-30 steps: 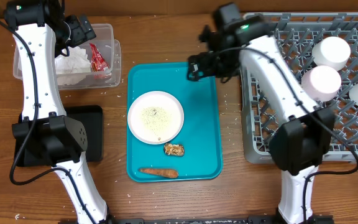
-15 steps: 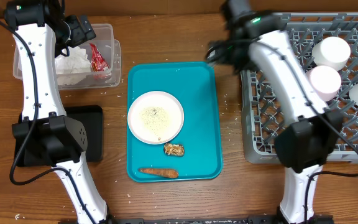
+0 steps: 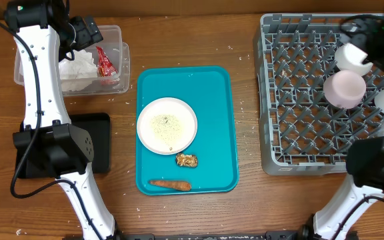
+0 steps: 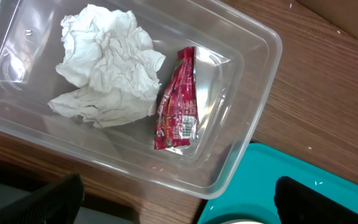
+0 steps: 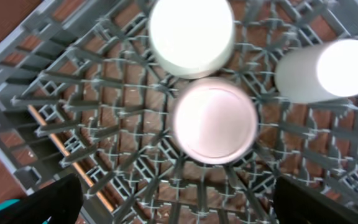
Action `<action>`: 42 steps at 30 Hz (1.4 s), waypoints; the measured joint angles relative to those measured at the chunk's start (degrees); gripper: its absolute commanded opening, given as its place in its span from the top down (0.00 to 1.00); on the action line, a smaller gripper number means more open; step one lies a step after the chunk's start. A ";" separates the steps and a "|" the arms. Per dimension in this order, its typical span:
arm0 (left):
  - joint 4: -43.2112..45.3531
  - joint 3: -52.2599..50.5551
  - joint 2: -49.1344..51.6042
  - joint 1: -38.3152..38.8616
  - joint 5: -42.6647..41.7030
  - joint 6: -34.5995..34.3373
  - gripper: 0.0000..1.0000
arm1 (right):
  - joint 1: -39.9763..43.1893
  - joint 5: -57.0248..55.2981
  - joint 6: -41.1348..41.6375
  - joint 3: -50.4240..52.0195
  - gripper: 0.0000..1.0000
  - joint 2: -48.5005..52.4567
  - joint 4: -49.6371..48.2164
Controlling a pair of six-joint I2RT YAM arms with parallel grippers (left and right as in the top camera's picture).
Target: Sort waste into correct bins and load items into the dishwasher
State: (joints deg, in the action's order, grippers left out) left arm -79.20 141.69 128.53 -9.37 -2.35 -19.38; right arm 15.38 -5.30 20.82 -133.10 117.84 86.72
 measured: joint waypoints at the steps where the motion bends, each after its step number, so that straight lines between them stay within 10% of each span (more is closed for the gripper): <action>1: 0.00 0.00 0.00 0.00 0.00 0.00 0.00 | 1.16 0.79 0.00 0.00 0.00 0.00 0.13; 26: -8.83 -0.02 0.00 3.89 -22.14 1.88 0.02 | 5.16 7.87 -0.02 0.00 0.00 0.00 0.31; 42: -17.29 -1.77 0.02 32.11 -4.39 -1.60 0.00 | 5.16 7.87 -0.02 0.00 0.00 0.00 0.28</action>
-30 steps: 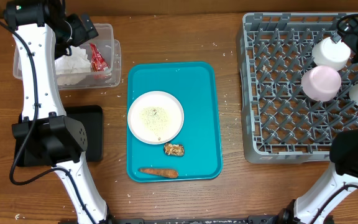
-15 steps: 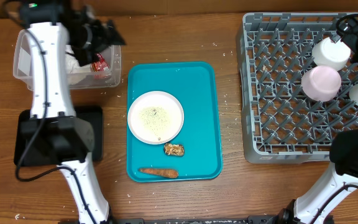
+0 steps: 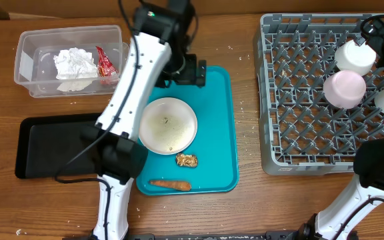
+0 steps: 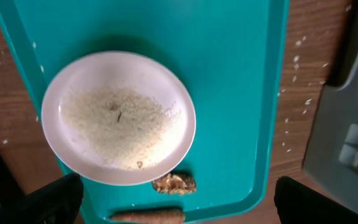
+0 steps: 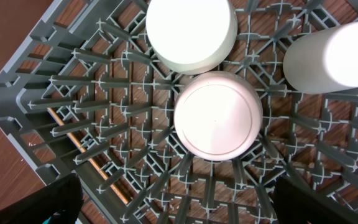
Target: Sort waste into correct bins and load items into the dishwasher
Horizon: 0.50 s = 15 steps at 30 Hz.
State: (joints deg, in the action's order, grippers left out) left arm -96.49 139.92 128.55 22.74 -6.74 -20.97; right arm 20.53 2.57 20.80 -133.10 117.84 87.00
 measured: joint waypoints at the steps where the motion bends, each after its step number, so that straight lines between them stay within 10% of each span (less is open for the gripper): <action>1: 0.02 -1.22 0.00 0.68 0.48 -0.87 0.00 | 0.00 0.00 0.00 0.00 0.00 0.00 0.02; 15: 16.92 -22.47 0.26 2.51 1.88 -6.10 0.00 | 0.00 0.02 0.02 0.00 0.00 0.00 0.00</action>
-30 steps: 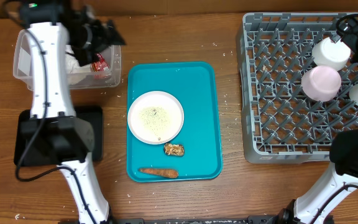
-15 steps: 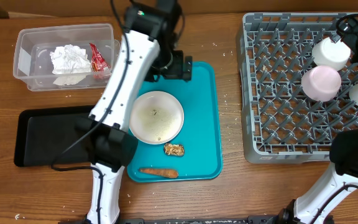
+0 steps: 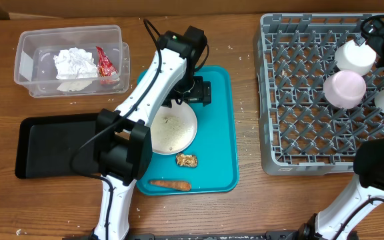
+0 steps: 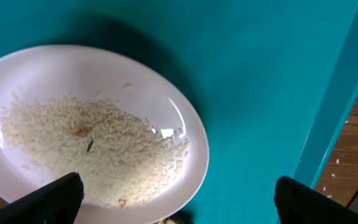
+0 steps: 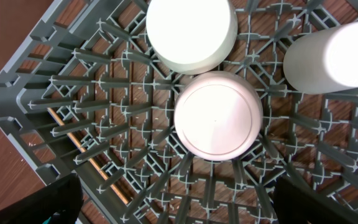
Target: Sort waste into correct bins and load items into the dishwasher
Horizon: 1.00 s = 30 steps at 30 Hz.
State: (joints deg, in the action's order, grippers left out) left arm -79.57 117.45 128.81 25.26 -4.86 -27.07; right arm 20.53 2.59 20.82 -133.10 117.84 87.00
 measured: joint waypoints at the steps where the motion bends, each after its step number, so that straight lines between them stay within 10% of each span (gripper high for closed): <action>1: 0.81 -0.48 0.00 0.00 0.00 0.04 0.00 | 0.00 0.00 0.00 0.00 0.00 0.00 0.04; 30: 16.24 -13.29 0.00 2.82 6.01 0.66 0.28 | 0.00 0.00 0.02 0.00 0.00 0.00 0.00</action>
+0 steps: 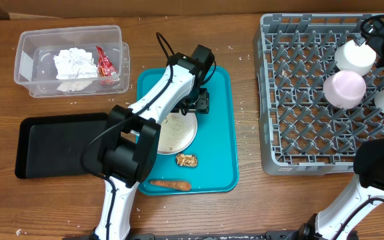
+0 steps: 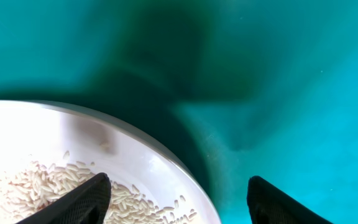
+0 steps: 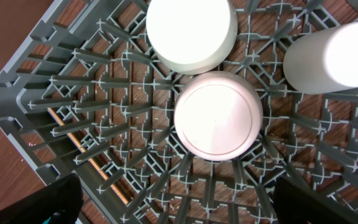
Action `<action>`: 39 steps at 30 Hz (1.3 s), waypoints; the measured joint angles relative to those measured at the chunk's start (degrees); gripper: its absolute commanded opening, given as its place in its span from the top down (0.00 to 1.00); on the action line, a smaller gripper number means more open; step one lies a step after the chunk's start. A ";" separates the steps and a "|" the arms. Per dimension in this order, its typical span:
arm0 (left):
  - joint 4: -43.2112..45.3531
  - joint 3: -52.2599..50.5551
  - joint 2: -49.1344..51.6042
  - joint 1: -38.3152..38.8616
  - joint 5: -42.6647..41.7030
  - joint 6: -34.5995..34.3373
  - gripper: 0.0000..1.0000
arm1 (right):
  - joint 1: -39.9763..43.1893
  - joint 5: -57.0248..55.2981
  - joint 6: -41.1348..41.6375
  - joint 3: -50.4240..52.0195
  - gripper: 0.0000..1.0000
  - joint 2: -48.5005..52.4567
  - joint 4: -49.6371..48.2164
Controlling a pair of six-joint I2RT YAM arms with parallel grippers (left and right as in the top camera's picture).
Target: Sort waste into correct bins and load items into the dishwasher
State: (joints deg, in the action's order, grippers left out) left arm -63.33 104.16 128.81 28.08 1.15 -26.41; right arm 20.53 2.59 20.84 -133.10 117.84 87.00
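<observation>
A white plate [image 1: 175,133] with rice grains lies on the teal tray [image 1: 219,133]. My left gripper [image 1: 193,107] hangs low over the plate's far rim, open. In the left wrist view one finger [image 2: 82,199] is over the rice on the plate [image 2: 73,143] and the other [image 2: 284,199] is over the tray [image 2: 260,74]. A carrot [image 1: 170,185] and a brown food scrap [image 1: 187,160] lie on the tray's near end. My right gripper [image 3: 176,199] stands open above the grey dish rack [image 3: 104,124], holding nothing.
The rack [image 1: 299,100] at the right holds a pink cup [image 1: 344,89] and two white cups [image 1: 353,57]. A clear bin [image 1: 25,63] at the back left holds a crumpled tissue [image 1: 72,63] and a red wrapper [image 1: 104,61]. A black tray [image 1: 59,143] lies left of the teal tray.
My left gripper has come down closer to the plate; its open fingers now stand on either side of the plate's far rim. The right arm has not moved.
My left gripper was open above the clear bin with the tissue and wrapper in it. Then it was high over the teal tray and plate, then nearer the plate, and now low at its rim. The right gripper stayed open over the rack.
</observation>
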 measured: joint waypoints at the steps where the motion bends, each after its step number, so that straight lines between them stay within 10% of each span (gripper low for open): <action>1: 0.02 0.00 0.07 0.04 0.02 0.00 0.28 | 0.00 0.02 -0.02 0.00 0.00 0.00 0.02; 39: -4.37 0.00 2.36 1.57 0.98 0.46 0.75 | 0.00 -0.02 -0.04 0.00 0.00 0.00 0.02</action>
State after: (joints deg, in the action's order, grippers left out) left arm -67.70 104.16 131.17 29.65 2.13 -25.96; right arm 20.53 2.57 20.80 -133.10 117.84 87.02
